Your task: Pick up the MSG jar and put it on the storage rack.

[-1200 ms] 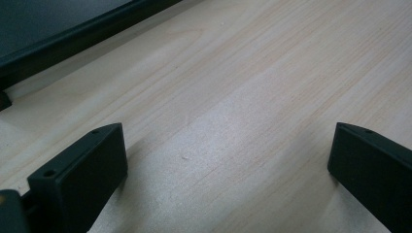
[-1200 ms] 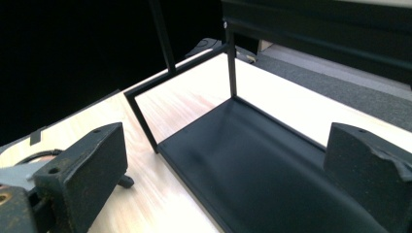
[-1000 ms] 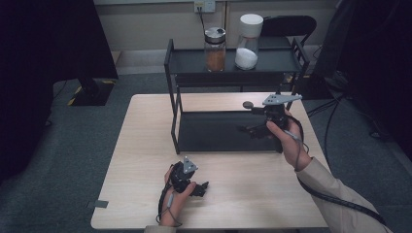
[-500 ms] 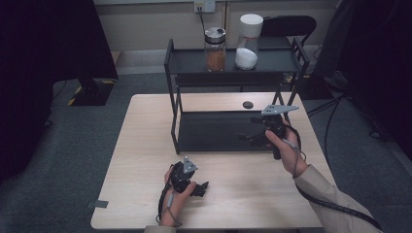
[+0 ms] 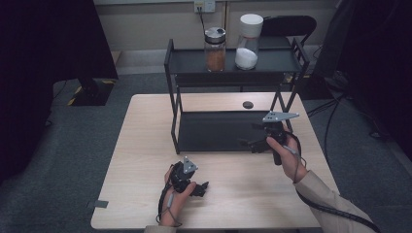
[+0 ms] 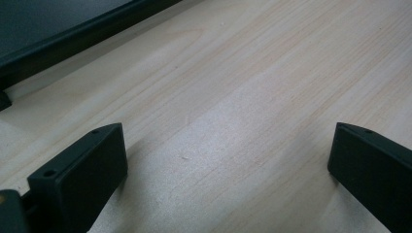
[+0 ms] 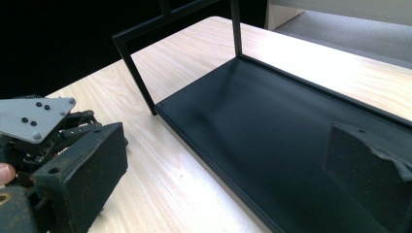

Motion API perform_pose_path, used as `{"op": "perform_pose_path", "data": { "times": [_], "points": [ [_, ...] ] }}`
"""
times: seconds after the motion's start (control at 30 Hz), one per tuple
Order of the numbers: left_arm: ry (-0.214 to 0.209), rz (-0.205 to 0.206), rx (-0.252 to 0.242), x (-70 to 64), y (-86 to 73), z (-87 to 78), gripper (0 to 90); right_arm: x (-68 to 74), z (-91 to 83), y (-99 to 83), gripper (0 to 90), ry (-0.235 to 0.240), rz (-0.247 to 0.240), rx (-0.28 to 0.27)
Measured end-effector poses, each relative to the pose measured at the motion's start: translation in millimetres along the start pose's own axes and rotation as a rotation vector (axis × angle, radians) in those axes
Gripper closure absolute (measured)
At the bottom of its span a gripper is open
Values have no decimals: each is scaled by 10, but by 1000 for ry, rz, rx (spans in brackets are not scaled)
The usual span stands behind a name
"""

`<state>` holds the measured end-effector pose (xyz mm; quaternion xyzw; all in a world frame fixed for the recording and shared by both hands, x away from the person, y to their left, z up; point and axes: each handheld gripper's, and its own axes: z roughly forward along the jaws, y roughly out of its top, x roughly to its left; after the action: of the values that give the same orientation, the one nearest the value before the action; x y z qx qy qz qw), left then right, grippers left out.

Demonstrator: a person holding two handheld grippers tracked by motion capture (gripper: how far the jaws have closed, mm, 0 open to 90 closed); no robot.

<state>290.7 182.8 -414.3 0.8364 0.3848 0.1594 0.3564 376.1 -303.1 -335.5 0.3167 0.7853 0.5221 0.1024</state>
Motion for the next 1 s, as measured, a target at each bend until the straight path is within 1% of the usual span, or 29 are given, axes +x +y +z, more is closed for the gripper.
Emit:
{"op": "perform_pose_path", "data": {
  "times": [0.3, 0.4, 0.53, 0.73, 0.83, 1.0],
  "points": [
    [0, 0, 0, 0, 0, 0, 0, 5, -12, -124, 8, 6, -3, 3],
    [0, 0, 0, 0, 0, 0, 0, -2, -31, -180, 8, 10, 0, -4],
    [0, 0, 0, 0, 0, 0, 0, -10, -58, -244, 8, 7, 1, -4],
    [0, 0, 0, 0, 0, 0, 0, -7, -97, -317, 8, -3, -18, 12],
    [0, 0, 0, 0, 0, 0, 0, -13, -116, -357, 8, -1, -13, 12],
    [0, 0, 0, 0, 0, 0, 0, -3, -145, -428, 7, -11, -15, 12]
  ]
}}
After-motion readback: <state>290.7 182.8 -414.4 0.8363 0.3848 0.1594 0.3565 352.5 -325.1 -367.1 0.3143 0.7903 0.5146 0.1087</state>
